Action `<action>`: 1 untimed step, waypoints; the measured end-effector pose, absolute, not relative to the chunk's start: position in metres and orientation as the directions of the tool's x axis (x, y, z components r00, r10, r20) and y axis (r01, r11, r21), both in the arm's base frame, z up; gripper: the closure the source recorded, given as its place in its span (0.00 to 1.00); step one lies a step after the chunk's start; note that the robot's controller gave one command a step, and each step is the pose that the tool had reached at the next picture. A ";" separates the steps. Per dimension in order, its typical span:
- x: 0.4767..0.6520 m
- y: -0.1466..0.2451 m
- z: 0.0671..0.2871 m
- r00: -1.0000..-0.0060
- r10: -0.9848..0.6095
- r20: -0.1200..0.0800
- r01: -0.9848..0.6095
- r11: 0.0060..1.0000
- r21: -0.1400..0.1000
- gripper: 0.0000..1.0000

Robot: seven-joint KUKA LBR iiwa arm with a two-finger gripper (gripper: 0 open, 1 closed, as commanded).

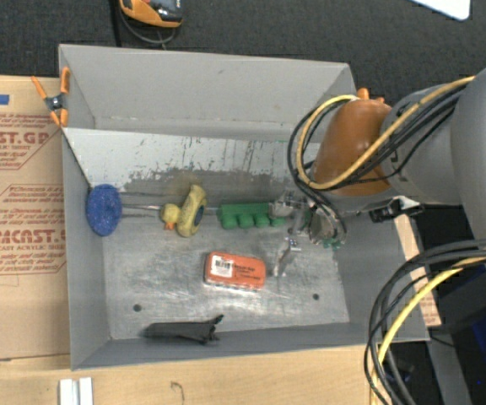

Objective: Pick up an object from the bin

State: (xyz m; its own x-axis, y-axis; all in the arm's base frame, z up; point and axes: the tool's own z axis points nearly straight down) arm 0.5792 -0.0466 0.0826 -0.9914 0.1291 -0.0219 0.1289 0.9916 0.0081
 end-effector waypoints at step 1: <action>0.579 -0.044 0.092 -0.992 0.126 -0.014 0.126 0.992 0.007 0.00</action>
Offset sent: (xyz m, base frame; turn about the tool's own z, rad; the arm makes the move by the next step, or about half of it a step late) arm -0.0551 0.0393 0.0057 -0.1161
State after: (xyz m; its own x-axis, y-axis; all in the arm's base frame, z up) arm 0.5789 -0.0442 0.0918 -0.9919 0.1262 -0.0136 0.1261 0.9920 0.0067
